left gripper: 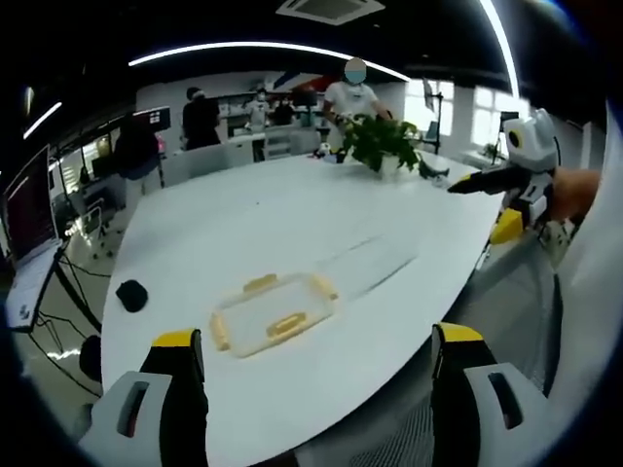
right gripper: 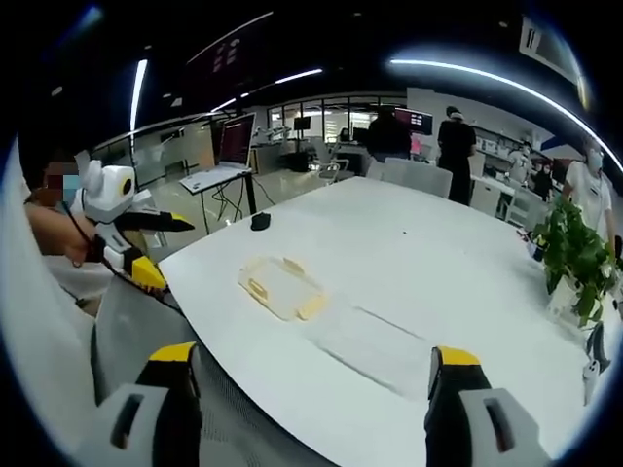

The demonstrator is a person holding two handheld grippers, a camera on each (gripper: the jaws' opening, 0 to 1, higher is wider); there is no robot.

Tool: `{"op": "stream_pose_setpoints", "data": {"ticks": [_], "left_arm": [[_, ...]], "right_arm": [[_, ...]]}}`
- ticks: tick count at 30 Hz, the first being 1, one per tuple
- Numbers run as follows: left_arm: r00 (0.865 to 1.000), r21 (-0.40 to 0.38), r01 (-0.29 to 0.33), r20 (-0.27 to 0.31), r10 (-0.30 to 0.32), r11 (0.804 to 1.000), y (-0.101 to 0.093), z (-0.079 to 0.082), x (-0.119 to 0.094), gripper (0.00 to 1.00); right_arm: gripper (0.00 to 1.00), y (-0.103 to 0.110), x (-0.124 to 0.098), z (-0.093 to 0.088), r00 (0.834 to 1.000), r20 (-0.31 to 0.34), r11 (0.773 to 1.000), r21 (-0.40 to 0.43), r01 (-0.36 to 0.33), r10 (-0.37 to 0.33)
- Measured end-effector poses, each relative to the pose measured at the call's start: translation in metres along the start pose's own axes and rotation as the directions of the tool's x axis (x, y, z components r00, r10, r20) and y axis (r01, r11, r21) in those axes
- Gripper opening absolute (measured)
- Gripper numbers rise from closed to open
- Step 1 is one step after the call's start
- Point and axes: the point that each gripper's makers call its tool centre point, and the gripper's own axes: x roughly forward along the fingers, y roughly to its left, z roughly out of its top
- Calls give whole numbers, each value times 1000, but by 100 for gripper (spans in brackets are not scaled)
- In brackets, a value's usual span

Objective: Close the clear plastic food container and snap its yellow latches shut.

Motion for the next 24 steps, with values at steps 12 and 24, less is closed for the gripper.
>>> {"op": "stream_pose_setpoints", "data": {"ticks": [12,24], "left_arm": [[997,47,77,12,-77,996,9,6,1,93],[991,78,135,3,-135,988,20,7,6,90]], "right_arm": [[97,8,17,9,1000,-17,998,-61,-27,26],[98,9,32,12,998,-45,994,-97,-56,52]]}}
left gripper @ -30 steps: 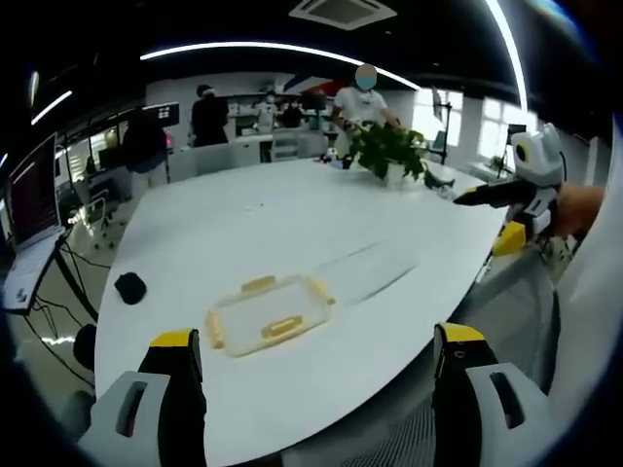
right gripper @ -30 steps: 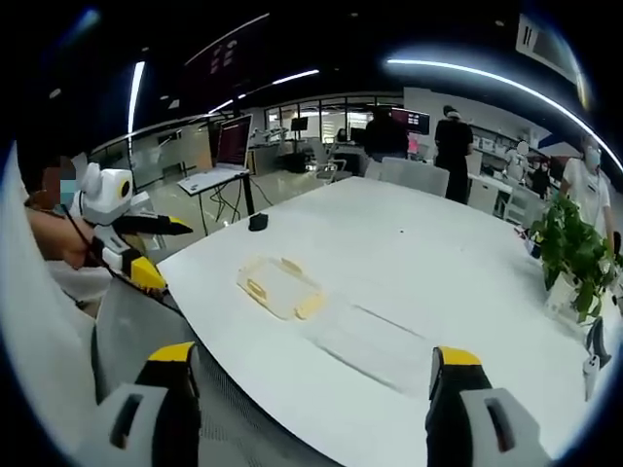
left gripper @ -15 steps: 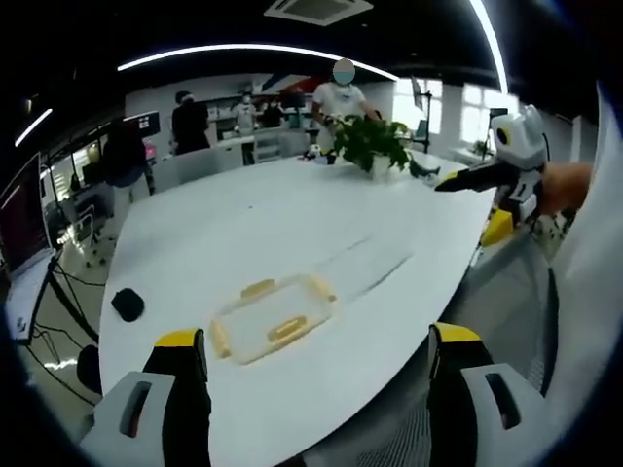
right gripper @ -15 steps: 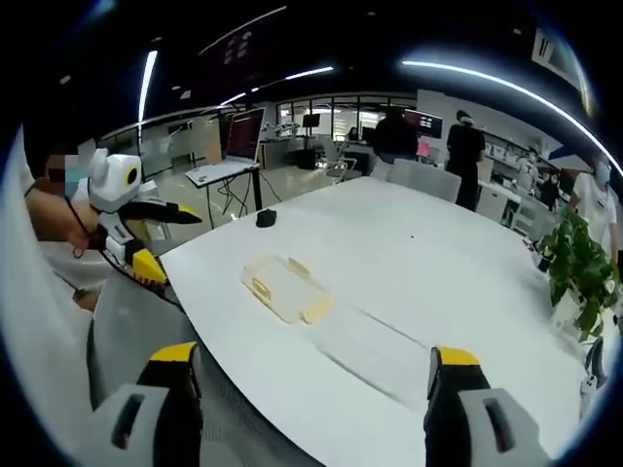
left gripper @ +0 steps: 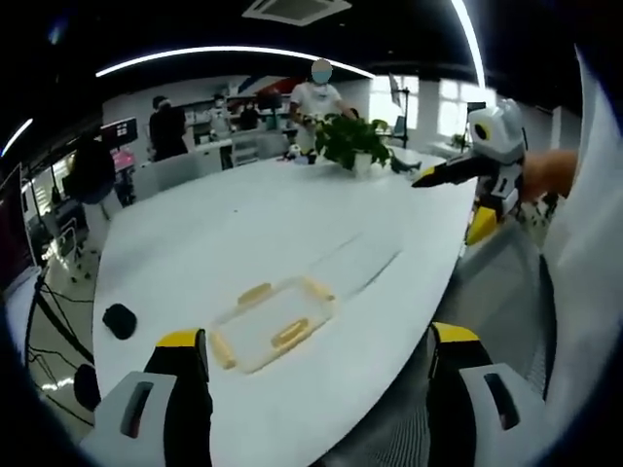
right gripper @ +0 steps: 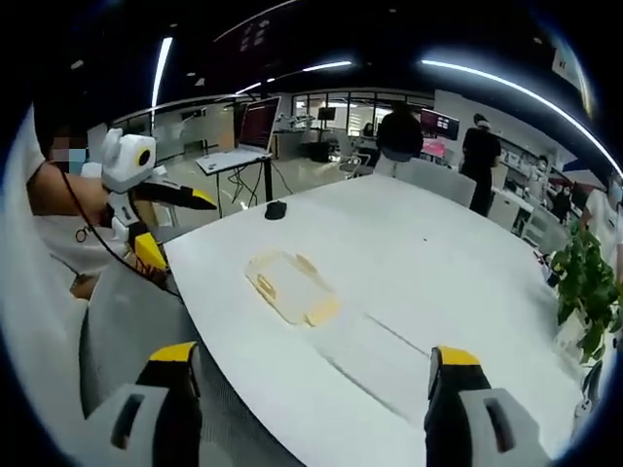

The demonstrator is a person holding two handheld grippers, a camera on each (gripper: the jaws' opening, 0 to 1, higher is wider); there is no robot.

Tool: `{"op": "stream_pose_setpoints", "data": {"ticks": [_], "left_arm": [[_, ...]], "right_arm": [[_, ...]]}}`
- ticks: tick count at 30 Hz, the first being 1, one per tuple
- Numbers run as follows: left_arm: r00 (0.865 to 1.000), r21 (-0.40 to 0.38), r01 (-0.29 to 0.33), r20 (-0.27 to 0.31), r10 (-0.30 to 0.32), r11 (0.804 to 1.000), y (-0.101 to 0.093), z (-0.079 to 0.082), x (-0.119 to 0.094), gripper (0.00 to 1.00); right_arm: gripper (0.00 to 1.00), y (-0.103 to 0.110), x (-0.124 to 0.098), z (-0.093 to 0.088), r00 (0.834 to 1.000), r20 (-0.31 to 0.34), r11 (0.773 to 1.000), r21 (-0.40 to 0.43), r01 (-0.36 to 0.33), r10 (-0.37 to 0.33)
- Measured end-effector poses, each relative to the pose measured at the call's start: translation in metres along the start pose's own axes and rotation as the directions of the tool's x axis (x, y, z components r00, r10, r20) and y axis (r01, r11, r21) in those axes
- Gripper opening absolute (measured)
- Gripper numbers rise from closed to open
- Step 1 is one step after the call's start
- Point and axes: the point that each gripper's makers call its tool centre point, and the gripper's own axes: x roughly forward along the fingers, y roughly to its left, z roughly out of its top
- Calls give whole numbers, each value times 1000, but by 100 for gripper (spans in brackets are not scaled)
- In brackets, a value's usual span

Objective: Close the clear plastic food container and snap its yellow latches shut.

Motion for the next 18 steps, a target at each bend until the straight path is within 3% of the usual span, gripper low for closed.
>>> {"op": "stream_pose_setpoints", "data": {"ticks": [18], "left_arm": [[997,50,75,-38,-73,996,31,-5,10,89]], "right_arm": [[92,0,31,18,999,-4,998,-60,-33,33]]}}
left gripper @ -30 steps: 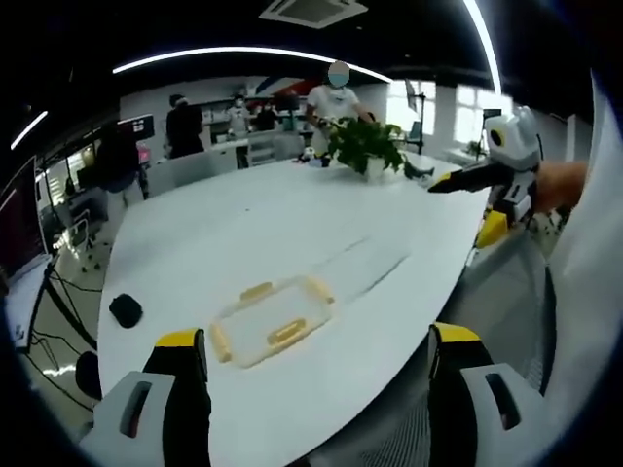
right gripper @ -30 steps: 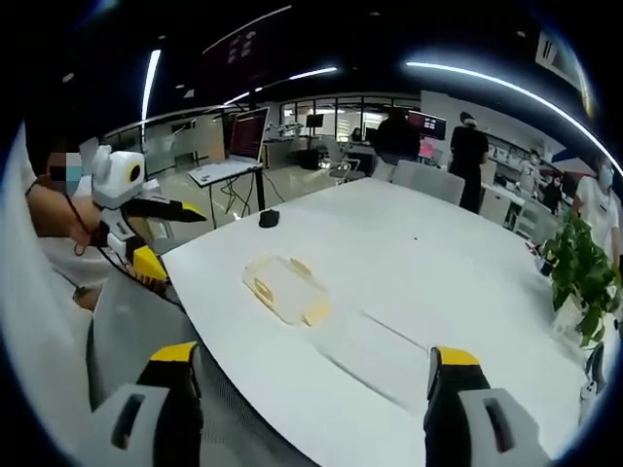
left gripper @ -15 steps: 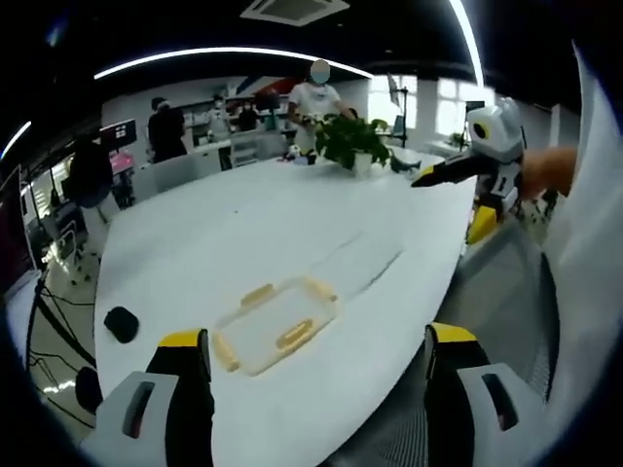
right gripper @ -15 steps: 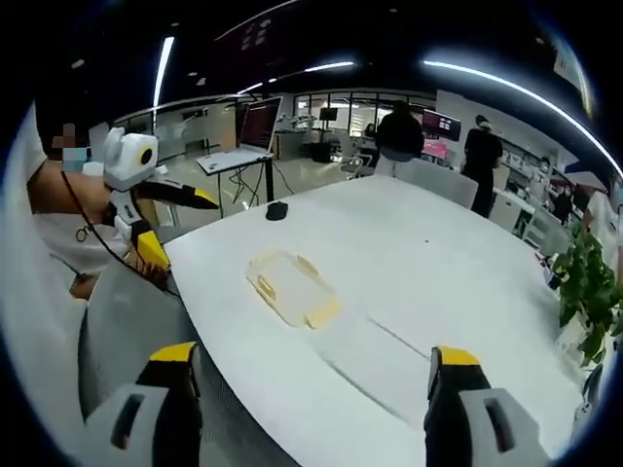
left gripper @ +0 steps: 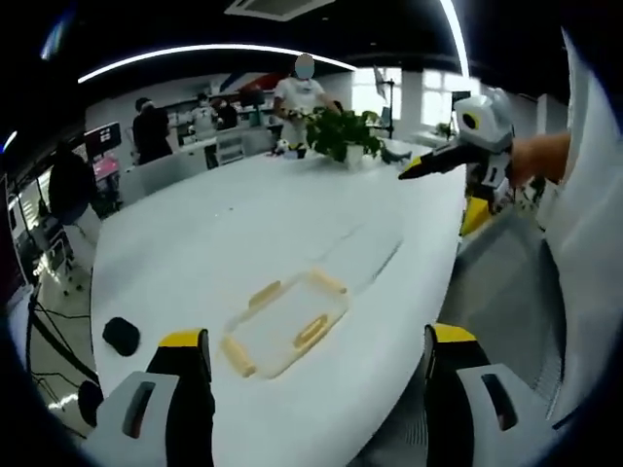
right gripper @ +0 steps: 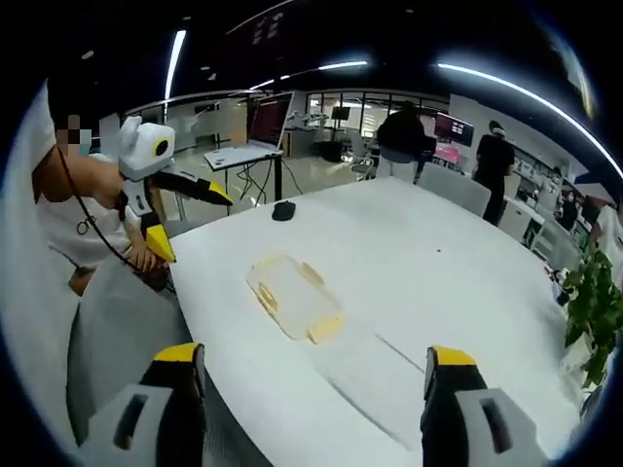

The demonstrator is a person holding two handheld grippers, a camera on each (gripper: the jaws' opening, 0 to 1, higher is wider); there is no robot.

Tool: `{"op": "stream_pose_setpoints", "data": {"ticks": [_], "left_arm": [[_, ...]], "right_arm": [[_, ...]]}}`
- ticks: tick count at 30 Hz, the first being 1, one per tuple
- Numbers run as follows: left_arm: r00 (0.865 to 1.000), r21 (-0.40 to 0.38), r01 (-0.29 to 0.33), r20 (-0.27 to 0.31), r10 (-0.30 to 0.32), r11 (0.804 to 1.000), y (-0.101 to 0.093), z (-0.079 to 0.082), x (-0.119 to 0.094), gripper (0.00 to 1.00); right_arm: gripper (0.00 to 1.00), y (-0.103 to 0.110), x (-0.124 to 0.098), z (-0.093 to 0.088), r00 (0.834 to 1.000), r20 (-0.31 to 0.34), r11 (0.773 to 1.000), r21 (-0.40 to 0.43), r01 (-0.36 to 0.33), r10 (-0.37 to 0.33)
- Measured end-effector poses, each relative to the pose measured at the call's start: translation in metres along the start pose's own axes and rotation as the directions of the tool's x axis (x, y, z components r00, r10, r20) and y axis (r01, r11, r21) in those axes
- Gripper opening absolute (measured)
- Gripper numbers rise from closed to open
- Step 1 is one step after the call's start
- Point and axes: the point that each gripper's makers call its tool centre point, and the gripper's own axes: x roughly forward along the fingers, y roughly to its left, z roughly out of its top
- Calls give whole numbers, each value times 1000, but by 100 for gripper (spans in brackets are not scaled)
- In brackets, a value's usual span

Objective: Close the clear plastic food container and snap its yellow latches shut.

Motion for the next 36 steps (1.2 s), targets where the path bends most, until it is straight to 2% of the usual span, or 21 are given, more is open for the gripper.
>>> {"op": "stream_pose_setpoints", "data": {"ticks": [3,11,13,18,22,27,32,36], "left_arm": [[1000,24,23,-15,-23,999,4,-3,4,89],[997,66,69,-25,-68,995,14,-2,12,88],[996,101,85,-39,-81,991,16,-3,14,88],[993,137,110,-64,-102,984,27,-8,19,86],[990,161,131,-75,-120,978,33,-9,21,84],[983,173,171,-100,-155,970,42,-14,24,81],[977,195,188,-135,-164,963,53,-22,29,80],[976,205,197,-139,-170,959,60,-23,32,79]], "right_arm": [[88,-4,5,2,1000,-3,999,-32,-4,4],[86,-16,20,6,999,-25,996,-84,-25,23],[86,-19,25,6,999,-38,994,-108,-28,24],[83,-18,37,8,997,-54,986,-156,-63,55],[85,-18,46,9,995,-70,986,-145,-87,77],[82,-17,57,11,992,-84,977,-183,-112,98],[81,-14,68,14,987,-99,971,-194,-140,123],[80,-11,75,15,985,-108,963,-223,-154,132]]}}
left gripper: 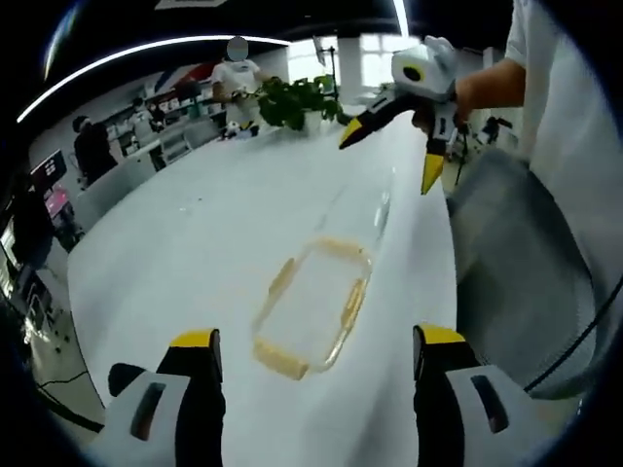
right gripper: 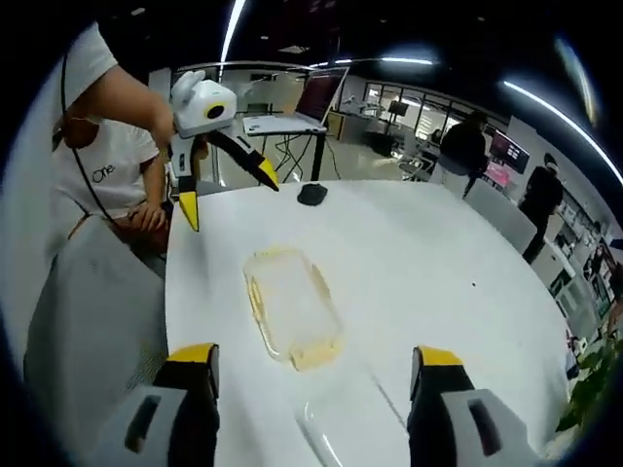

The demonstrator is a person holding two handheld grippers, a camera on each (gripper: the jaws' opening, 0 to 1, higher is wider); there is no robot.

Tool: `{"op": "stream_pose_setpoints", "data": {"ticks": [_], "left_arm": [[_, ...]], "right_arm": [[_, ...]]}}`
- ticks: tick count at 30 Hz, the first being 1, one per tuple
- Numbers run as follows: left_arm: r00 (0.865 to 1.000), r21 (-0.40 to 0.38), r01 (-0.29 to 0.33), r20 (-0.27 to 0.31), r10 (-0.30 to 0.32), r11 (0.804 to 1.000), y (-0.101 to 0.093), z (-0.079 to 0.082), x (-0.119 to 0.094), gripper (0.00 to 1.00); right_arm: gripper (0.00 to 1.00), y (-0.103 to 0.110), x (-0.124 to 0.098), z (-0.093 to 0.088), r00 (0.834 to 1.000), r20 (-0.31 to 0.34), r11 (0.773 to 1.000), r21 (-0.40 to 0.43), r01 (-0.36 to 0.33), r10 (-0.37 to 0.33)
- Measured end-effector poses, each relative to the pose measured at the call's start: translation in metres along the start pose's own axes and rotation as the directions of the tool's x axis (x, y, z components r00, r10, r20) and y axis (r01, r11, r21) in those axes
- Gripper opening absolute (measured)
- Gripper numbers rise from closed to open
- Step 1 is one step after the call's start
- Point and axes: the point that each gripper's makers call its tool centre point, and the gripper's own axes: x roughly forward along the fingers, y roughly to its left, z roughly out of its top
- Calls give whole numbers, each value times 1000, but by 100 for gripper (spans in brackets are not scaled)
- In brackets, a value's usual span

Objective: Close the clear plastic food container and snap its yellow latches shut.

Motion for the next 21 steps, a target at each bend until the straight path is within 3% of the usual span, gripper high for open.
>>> {"op": "stream_pose_setpoints", "data": {"ticks": [10,18,21], "left_arm": [[999,34,53,-11,-52,998,7,-8,9,76],[994,64,93,-58,-89,994,15,-24,15,75],[988,104,121,-106,-110,987,17,-34,18,74]], "right_arm": [[76,5,20,-4,999,-27,997,-60,-39,38],[73,3,36,-15,995,-75,991,-110,-71,63],[71,1,41,-17,994,-85,990,-116,-75,65]]}}
